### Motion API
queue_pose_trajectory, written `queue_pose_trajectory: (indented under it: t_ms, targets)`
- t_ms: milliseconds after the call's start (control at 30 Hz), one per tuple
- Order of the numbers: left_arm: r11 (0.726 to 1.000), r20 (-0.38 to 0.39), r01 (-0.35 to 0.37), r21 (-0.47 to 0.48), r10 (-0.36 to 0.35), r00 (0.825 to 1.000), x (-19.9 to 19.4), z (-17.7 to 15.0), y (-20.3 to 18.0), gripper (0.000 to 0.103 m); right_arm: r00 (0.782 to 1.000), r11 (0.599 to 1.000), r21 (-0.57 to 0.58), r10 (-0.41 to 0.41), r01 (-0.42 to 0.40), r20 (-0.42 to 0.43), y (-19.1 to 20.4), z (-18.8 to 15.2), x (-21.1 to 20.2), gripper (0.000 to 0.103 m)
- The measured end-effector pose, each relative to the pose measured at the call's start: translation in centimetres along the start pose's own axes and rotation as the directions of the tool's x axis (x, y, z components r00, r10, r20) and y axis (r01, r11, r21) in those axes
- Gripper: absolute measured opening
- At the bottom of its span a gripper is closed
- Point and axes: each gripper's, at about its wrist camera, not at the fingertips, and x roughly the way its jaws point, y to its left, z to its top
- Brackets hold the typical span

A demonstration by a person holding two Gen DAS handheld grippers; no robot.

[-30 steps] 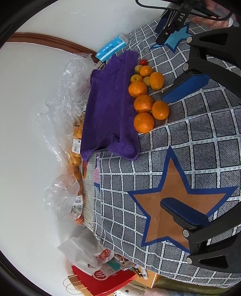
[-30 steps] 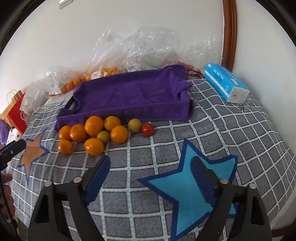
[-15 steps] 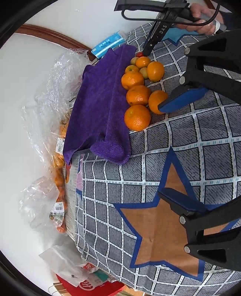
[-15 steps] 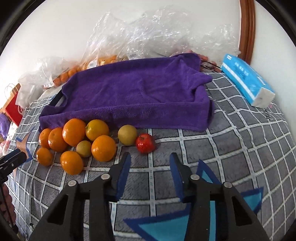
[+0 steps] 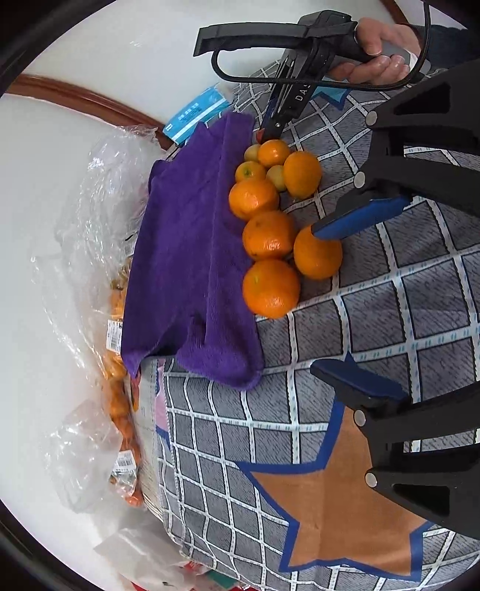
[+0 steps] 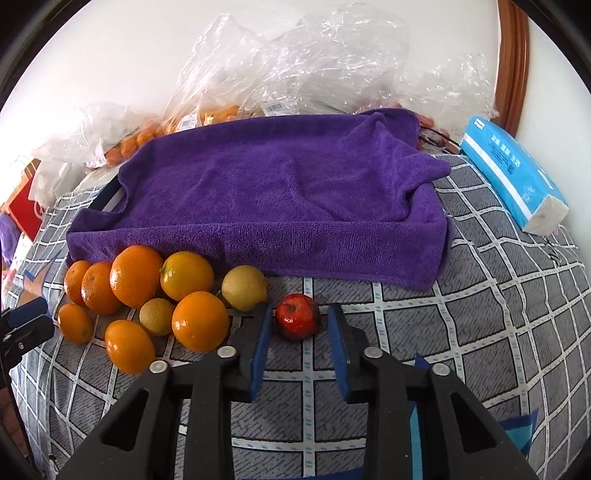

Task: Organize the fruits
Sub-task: 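Move left tool toward a large orange while right tool approaches the red cherry tomato, then close left tool on the large orange while right tool closes on the red tomato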

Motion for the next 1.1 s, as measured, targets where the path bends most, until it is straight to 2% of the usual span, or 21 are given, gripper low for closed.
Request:
queue_pose_trajectory:
  t_ms: [167,333,433,533,567,733,867,1100]
  targets:
    - [0.999,-0.02,0.034,0.031,-0.033,0.999,0.8,-0.1,-0.8,0.052,1.0,1.0,-0.006,0.008,-0.008,0.011,0.1,0.0,-0.3,0.024]
    - [0.998,-0.031,0.052,0.042,-0.05,0.998,1.8,0.0,-1.9,0.052,1.0,1.0,0.002,0.012,-0.012,0.022,-0.3,-0.2,-1.0,0.024]
    - [0.998,-0.031,0.032,0.056,-0.031,0.999,2.4,0.0,-2.4,0.051,1.0,1.0,0.012,0.016,-0.017,0.02,-0.7,-0.5,-1.4,0.024]
    - [0.998,-0.031,0.027,0.057,-0.025,0.999,2.7,0.0,-2.7,0.038,0.999,1.0,0.017,0.017,-0.018,0.027,-1.0,-0.7,-1.9,0.024]
    - [0.998,-0.045,0.04,0.054,-0.038,0.998,2.8,0.0,-2.8,0.037,0.999,1.0,0.021,0.019,-0.019,0.03,-1.0,-0.8,-2.0,0.024]
    - [0.996,-0.035,0.044,0.078,-0.041,0.999,2.5,-0.4,-3.2,0.036,0.999,0.999,0.032,0.025,-0.026,0.038,-1.1,-1.1,-2.7,0.025]
    - [0.996,-0.038,0.069,0.057,-0.067,0.997,1.8,-0.6,-3.0,0.036,0.999,0.999,0.034,0.027,-0.028,0.036,-0.9,-1.3,-3.4,0.024]
    - [0.998,-0.018,0.061,0.028,-0.06,0.998,-0.5,-0.5,-2.7,0.036,0.998,0.999,0.036,0.031,-0.033,0.048,-0.1,-1.5,-5.9,0.024]
